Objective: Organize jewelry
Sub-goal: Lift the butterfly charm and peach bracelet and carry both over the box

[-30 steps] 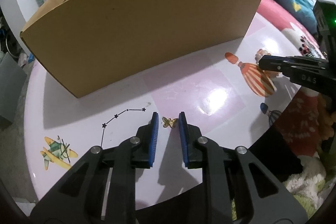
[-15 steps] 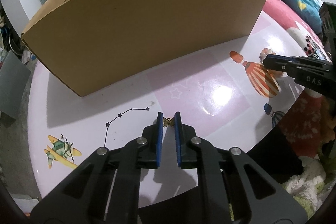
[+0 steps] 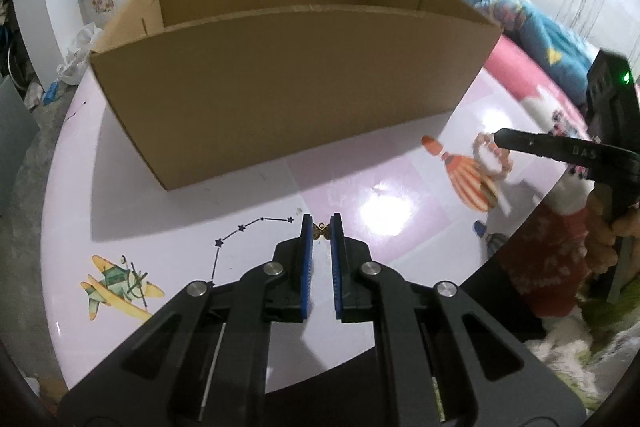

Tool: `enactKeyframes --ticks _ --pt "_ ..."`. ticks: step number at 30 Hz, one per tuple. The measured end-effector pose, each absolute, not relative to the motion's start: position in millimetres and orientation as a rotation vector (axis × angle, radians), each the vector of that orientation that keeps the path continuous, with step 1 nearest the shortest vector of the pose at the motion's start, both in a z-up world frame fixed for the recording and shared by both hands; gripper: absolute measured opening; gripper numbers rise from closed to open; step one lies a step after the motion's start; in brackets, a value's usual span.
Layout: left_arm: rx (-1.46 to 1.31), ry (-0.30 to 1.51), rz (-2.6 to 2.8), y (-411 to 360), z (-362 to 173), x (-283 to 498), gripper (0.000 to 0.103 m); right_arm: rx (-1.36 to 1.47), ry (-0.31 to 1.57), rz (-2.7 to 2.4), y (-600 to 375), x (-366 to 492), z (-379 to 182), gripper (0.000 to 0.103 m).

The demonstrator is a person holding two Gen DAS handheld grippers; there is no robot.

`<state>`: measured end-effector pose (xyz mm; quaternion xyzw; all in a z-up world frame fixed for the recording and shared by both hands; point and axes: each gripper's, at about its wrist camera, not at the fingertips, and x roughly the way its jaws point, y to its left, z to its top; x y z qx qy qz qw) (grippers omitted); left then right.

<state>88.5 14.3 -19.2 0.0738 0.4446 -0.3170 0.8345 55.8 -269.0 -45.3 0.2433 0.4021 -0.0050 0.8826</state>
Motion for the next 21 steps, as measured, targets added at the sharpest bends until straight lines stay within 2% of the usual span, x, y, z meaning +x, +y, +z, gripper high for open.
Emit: enactKeyframes --ticks 7,15,18,21 --pt "0.047 0.851 -0.741 33.5 29.8 85.1 0.008 0.564 0.732 0.049 -272.9 41.9 -0.8 0.01" --pt "0.009 0.629 -0.81 33.9 115.0 102.5 0.008 0.487 0.545 0.186 -266.1 56.5 88.7 0.01" --pt "-0.003 0.638 -0.811 21.7 121.4 134.4 0.008 0.461 0.515 0.227 -267.1 83.8 108.3 0.01" --pt "-0.006 0.741 -0.792 8.3 105.6 171.4 0.008 0.475 0.567 0.244 -272.1 117.1 106.2 0.01"
